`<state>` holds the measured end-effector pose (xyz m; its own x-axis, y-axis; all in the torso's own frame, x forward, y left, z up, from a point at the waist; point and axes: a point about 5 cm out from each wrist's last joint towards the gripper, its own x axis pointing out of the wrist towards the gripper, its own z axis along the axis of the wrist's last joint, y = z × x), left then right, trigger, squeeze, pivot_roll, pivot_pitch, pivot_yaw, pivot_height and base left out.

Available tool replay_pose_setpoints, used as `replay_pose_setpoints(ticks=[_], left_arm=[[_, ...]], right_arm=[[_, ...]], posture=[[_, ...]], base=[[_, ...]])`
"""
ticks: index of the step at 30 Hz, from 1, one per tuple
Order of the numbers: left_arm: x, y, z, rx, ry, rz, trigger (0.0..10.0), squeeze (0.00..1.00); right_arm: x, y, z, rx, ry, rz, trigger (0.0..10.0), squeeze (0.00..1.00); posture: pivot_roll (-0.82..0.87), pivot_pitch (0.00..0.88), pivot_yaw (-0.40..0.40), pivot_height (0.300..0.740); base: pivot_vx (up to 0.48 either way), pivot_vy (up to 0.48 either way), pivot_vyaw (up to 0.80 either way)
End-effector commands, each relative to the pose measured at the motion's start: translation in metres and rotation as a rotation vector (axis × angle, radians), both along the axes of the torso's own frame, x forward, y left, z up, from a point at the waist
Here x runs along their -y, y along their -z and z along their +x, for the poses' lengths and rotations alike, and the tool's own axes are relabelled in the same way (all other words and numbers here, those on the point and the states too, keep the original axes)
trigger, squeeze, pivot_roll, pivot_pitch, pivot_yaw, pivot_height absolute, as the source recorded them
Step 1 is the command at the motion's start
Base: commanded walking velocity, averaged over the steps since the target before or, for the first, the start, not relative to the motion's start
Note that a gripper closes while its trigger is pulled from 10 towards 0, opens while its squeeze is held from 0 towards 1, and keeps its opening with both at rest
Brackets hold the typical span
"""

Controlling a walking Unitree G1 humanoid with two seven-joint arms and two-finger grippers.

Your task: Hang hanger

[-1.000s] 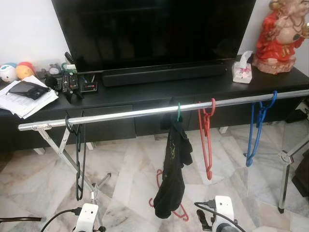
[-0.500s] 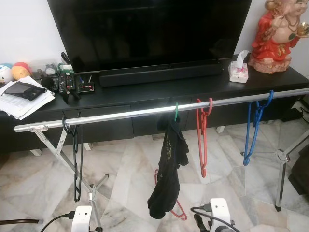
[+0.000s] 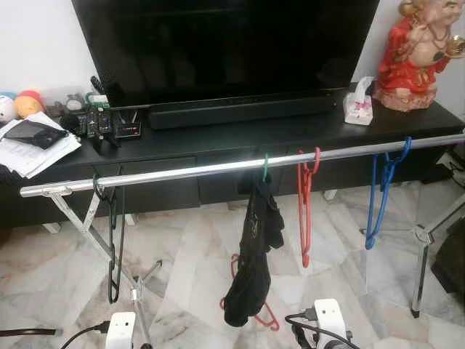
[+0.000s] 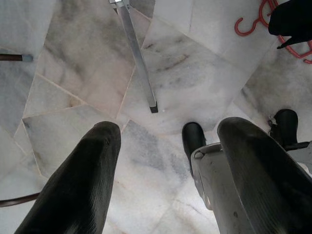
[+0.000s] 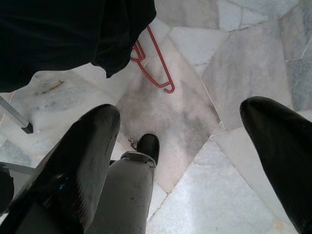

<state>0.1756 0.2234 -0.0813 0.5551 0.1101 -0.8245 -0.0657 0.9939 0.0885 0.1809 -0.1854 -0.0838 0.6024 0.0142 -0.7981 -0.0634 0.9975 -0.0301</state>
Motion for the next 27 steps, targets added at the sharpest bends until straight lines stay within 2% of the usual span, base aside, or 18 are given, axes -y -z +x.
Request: replay_pose_setpoints(ticks=[1,8,9,10,27], left_arm=[[-0.0025,0.0008,-0.0029,-0.007,0.005,0.016,10.0,1.00],[-0.0025,-0.0001,-0.0009,0.000,-0.001,0.021,10.0,1.00],[-0.0025,0.0001,-0.0014,-0.001,-0.005,0.018,10.0,0.78],[-0.0025,0.0006,-0.0024,-0.005,-0.006,0.016,10.0,0.00],[-0.0013,0.0036,-0.0085,-0.025,0.007,0.013,10.0,0.00]], right_arm=[[0.0017,0.0008,-0.0022,-0.002,0.022,0.007,10.0,0.00],[0.0034,0.0007,-0.0023,-0.004,0.024,0.005,10.0,0.00],[0.0036,0.0007,-0.0024,-0.004,0.023,0.005,10.0,0.00],[0.0037,0.0008,-0.0027,-0.004,0.023,0.005,10.0,0.00],[0.0017,0.0025,-0.0060,-0.012,0.014,0.011,10.0,0.00]], posture=[[-0.10,0.000,-0.003,0.740],[-0.10,0.000,-0.006,0.740],[-0.10,0.000,-0.005,0.740],[-0.10,0.000,-0.005,0.740],[-0.10,0.000,-0.003,0.740]], base=[[0.000,0.000,0.00],[0.000,0.000,0.00],[0.000,0.000,0.00],[0.000,0.000,0.00],[0.000,0.000,0.00]])
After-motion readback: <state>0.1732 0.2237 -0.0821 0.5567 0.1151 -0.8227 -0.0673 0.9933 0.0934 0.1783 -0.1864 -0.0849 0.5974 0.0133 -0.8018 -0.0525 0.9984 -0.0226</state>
